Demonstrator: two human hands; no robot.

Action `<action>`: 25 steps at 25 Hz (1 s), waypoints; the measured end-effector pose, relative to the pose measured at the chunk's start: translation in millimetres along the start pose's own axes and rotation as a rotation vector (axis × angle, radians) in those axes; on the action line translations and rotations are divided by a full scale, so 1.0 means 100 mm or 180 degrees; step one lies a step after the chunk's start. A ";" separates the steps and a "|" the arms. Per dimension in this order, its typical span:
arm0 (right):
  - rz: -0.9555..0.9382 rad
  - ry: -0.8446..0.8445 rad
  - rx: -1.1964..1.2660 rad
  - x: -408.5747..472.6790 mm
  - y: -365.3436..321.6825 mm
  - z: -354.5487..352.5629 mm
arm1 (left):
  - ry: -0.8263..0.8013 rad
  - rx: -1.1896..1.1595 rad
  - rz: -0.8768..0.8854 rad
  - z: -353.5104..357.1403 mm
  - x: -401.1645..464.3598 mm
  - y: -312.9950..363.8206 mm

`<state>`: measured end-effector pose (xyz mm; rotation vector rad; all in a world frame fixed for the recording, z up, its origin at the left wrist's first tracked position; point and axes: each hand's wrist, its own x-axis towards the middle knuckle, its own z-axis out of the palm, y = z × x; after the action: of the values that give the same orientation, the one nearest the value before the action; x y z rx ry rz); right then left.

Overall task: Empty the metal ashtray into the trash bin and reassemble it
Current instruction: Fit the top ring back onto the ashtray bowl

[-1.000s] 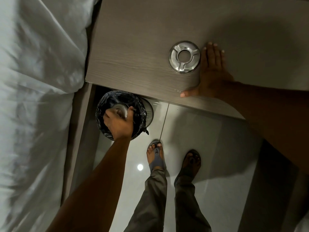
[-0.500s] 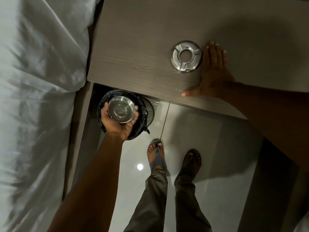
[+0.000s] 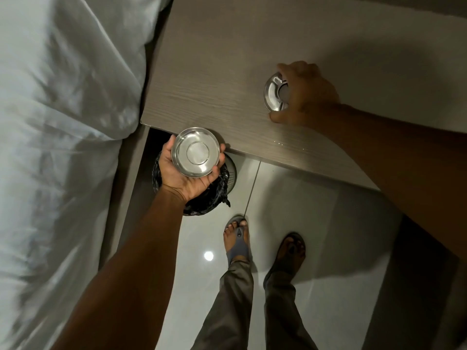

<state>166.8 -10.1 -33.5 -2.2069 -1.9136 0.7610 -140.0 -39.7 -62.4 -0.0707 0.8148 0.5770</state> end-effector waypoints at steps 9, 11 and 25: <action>0.0274 -0.0200 -0.0475 0.13 -0.10 -0.13 | -0.0138 0.0503 -0.0100 0.32 0.04 0.07; 0.0312 -0.0130 -0.0374 0.08 -0.10 -0.20 | -0.0258 0.0612 -0.0136 0.47 0.13 0.09; -0.0965 -0.0504 -0.0587 -0.29 0.04 -0.90 | -0.0807 0.0747 -0.0773 1.66 1.40 -0.61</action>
<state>208.3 -18.1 50.7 -1.9280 -2.4118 0.7533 77.8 18.7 -56.1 0.1158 0.6109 0.2517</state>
